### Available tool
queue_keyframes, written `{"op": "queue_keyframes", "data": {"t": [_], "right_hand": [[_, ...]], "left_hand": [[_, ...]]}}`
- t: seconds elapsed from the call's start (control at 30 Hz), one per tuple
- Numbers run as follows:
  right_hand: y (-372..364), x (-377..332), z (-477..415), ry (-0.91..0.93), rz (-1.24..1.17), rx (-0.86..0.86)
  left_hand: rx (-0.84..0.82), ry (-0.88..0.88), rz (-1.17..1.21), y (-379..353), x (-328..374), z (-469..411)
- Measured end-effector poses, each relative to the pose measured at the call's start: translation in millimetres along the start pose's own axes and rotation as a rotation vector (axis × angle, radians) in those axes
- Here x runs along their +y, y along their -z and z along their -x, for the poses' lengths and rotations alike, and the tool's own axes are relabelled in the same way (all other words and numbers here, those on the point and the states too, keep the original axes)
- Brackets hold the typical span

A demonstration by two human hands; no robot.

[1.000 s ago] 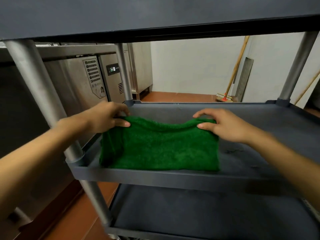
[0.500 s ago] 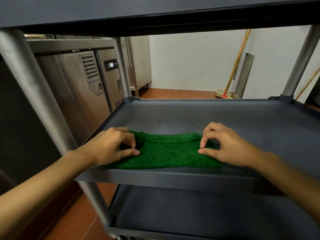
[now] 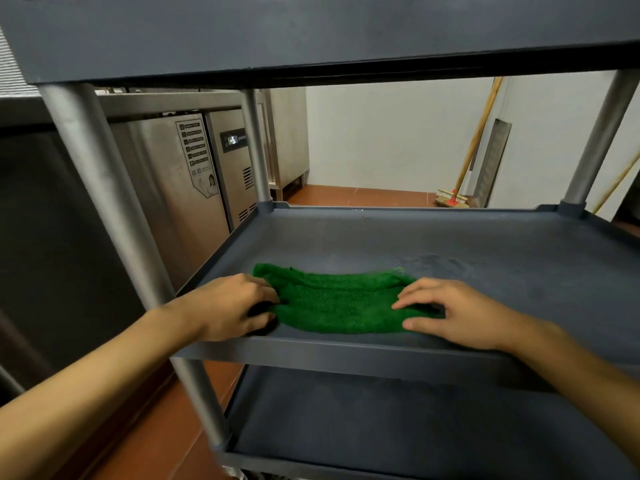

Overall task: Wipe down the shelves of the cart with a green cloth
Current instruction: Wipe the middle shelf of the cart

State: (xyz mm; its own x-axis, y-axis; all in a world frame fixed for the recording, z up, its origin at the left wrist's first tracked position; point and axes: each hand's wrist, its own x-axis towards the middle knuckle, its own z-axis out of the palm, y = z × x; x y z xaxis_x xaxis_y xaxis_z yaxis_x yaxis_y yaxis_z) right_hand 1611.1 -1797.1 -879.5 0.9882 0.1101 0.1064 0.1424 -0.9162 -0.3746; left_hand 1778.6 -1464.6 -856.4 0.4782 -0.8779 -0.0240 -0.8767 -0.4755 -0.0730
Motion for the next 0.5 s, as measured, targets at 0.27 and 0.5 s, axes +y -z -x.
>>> {"op": "queue_keyframes", "data": {"t": [0.27, 0.5], "right_hand": [[-3, -9, 3, -0.062, 0.063, 0.120], [5, -16, 12, -0.052, 0.037, 0.105]], "left_hand": [[0.101, 0.077, 0.131, 0, 1, 5], [0.146, 0.021, 0.186, 2, 3, 23]]}}
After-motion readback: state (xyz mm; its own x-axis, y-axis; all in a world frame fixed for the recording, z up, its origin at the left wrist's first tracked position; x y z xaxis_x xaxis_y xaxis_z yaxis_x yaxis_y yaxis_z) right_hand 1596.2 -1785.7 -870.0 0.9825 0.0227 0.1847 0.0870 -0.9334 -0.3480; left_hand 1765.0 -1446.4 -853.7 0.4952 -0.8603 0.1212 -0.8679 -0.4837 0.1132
